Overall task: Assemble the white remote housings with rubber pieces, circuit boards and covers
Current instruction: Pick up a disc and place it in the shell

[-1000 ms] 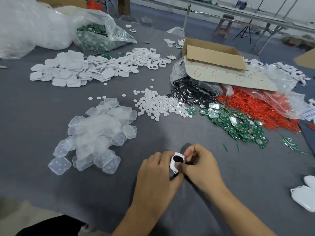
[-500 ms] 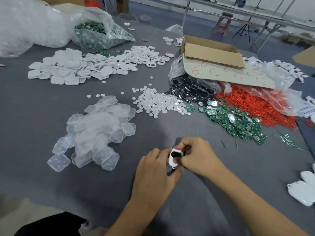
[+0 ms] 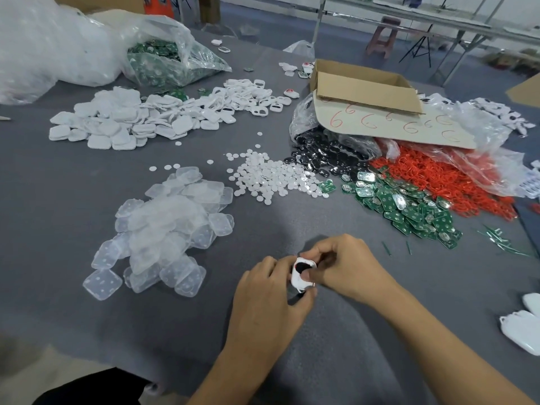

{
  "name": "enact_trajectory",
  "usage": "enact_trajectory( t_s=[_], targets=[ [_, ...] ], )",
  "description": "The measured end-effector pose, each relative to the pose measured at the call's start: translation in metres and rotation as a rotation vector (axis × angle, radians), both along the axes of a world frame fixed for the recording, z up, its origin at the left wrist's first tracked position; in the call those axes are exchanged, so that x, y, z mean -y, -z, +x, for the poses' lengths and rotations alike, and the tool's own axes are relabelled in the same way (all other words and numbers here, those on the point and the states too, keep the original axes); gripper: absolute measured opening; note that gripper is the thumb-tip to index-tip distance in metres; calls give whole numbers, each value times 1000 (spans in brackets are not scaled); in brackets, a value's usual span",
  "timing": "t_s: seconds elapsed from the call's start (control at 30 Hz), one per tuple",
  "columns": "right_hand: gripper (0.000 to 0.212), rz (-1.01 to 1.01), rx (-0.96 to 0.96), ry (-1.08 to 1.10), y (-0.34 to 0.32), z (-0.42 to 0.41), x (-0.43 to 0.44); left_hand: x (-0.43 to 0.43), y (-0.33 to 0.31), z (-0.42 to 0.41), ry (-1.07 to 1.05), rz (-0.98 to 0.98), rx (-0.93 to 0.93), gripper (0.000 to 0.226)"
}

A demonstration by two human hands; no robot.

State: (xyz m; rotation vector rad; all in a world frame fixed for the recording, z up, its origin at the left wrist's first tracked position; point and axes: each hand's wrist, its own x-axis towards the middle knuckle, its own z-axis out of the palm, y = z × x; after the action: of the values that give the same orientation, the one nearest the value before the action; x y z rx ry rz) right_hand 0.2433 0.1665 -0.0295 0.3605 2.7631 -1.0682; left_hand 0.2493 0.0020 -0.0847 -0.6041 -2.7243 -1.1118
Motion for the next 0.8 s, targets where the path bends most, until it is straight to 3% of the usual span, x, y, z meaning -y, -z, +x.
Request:
enact_trajectory(
  t_s=[0.2,0.3,0.4,0.57,0.67,0.8],
  targets=[
    [18,-118,-23,54,0,9,-3,1,-1,-1,23,-3,8,42],
    [22,-44,-96,66,-4,8,-6,2,-3,-1,44,5,35,52],
    [24,67,-248,48,-10,-14,10,10,-3,-1,53,138,186,73],
    [45,102,-234,-254,0,-92,87,34,-1,-5,-176,478,314,45],
    [31,105,-191,-304,15,-111,106,48,-2,-12,-219,574,384,33],
    [17,-39,-281,-165,23,-103,94,58,-5,-21,-274,730,481,20]
  ],
)
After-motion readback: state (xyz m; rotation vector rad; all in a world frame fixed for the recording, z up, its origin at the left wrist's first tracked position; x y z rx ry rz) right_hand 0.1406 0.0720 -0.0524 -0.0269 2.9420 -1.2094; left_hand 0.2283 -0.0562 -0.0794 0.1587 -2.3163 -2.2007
